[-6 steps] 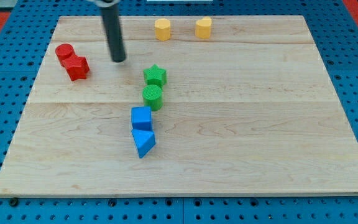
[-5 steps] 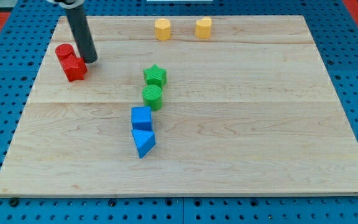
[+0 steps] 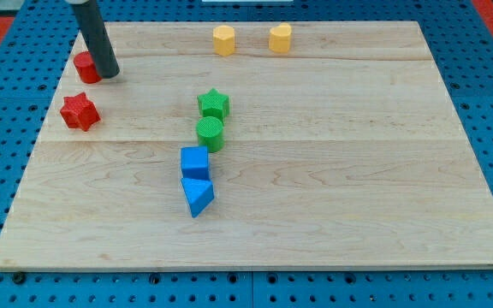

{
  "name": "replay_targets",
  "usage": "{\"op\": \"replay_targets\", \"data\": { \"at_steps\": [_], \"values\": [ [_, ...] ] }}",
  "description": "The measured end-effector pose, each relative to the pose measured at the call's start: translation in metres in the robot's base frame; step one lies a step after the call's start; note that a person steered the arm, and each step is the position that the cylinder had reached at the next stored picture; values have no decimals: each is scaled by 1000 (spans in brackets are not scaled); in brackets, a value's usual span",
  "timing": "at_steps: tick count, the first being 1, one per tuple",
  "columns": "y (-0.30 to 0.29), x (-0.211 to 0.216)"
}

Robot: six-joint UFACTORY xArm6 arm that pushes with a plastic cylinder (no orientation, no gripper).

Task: Place the red circle horizontal to the yellow hexagon

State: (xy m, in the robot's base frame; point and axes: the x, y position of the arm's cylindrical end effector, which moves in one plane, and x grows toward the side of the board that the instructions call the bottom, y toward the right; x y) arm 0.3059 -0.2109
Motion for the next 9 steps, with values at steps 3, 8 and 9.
{"op": "replay_targets", "data": {
  "at_steps": [3, 8, 9],
  "values": [
    [-35, -5],
    [16, -64],
    [2, -55]
  ]
}}
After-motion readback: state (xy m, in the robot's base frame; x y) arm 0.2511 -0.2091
